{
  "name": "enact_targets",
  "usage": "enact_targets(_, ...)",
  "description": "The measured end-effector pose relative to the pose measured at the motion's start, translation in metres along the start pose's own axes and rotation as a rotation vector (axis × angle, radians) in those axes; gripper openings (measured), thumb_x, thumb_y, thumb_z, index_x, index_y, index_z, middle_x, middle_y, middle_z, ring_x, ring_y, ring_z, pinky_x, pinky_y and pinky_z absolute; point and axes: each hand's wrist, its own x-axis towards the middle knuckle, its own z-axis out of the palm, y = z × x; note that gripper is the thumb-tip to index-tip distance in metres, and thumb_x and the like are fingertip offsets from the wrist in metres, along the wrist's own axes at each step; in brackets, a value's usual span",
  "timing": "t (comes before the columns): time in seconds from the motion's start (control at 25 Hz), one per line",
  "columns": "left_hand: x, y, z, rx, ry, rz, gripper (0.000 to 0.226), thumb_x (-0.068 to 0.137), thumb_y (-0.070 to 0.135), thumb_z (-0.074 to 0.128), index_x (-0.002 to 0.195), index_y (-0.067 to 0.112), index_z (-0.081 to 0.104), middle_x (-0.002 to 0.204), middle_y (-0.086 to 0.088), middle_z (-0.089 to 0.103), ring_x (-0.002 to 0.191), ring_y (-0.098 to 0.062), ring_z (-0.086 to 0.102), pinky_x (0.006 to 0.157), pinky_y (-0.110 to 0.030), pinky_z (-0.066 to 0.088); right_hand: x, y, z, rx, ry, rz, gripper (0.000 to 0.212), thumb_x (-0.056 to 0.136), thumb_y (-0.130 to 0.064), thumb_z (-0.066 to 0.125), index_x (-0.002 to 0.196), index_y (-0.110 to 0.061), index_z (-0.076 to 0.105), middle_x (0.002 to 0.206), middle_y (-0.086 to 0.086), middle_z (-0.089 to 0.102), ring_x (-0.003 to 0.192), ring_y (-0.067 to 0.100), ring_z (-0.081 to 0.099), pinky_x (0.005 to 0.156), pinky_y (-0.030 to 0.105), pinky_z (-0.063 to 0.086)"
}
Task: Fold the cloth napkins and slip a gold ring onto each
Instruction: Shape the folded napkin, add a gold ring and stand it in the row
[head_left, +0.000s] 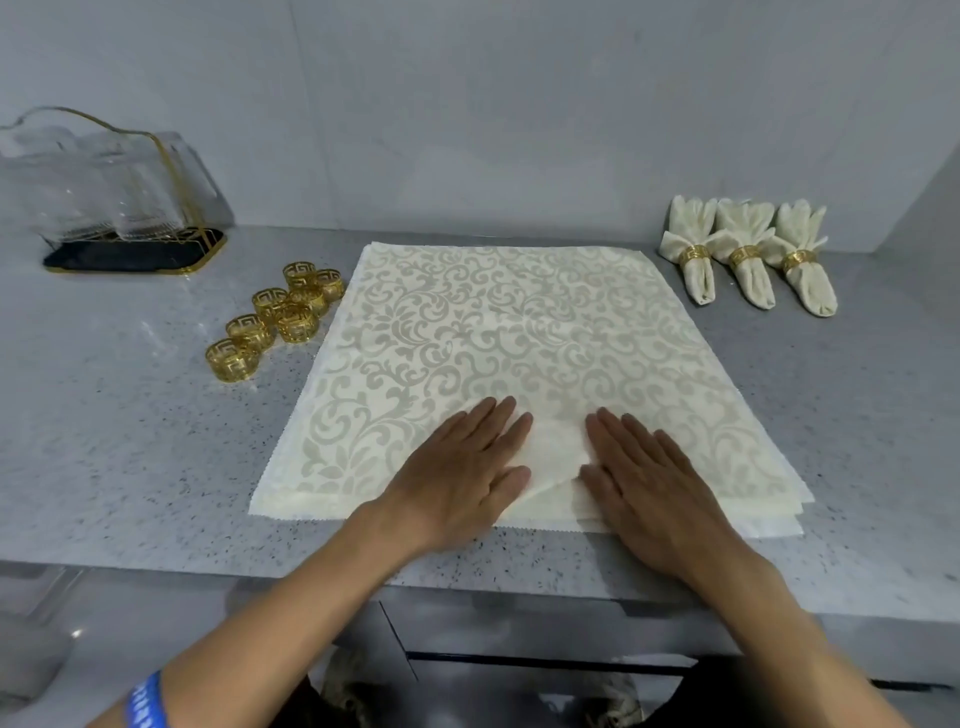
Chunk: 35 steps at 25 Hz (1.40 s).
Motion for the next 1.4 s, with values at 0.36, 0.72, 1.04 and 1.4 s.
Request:
enact_targets(0.36, -0.001, 0.002, -0.003, 0.008, -0.001, 0.015, 0.066, 0.101, 0.054, 0.011, 0.157, 0.026, -0.008, 0.163, 0.009, -0.017, 0.146, -0.004, -0.022, 0.119, -0.026, -0.011, -0.009, -0.013, 0.006, 0.057, 0.033, -0.231, 0.067, 0.094, -0.055, -0.009, 0.156, -0.031, -0.005, 0.161, -0.016, -0.014, 0.147, -0.002, -0.016, 0.120, 0.024, -0.007)
enact_targets(0.72, -0.001, 0.003, -0.008, -0.017, -0.063, 0.003, 0.072, 0.096, 0.063, 0.007, 0.156, 0.027, -0.011, 0.161, 0.011, -0.021, 0.144, -0.001, -0.026, 0.122, -0.031, -0.008, 0.010, -0.015, -0.003, 0.125, 0.302, -0.282, 0.037, 0.081, -0.028, 0.050, 0.111, -0.019, 0.071, 0.102, -0.007, 0.059, 0.083, 0.014, 0.052, 0.071, 0.030, 0.045)
enact_targets(1.04, -0.002, 0.002, -0.011, -0.066, -0.022, 0.030, 0.087, 0.091, 0.074, 0.031, 0.158, 0.025, 0.002, 0.163, 0.010, -0.015, 0.147, -0.004, -0.020, 0.122, -0.030, -0.005, 0.016, -0.014, 0.000, 0.132, 0.329, -0.284, 0.033, 0.077, -0.030, 0.053, 0.104, -0.021, 0.071, 0.100, -0.010, 0.062, 0.083, 0.013, 0.054, 0.072, 0.027, 0.043)
enact_targets(1.4, -0.018, 0.008, -0.020, -0.114, 0.261, 0.080, 0.040, 0.078, 0.026, 0.054, 0.118, 0.030, 0.057, 0.113, 0.020, 0.054, 0.102, -0.002, 0.047, 0.073, -0.029, 0.052, 0.019, -0.015, 0.000, 0.209, 0.375, -0.243, 0.034, 0.080, -0.022, 0.044, 0.102, -0.020, 0.071, 0.090, -0.009, 0.062, 0.075, 0.011, 0.050, 0.068, 0.025, 0.036)
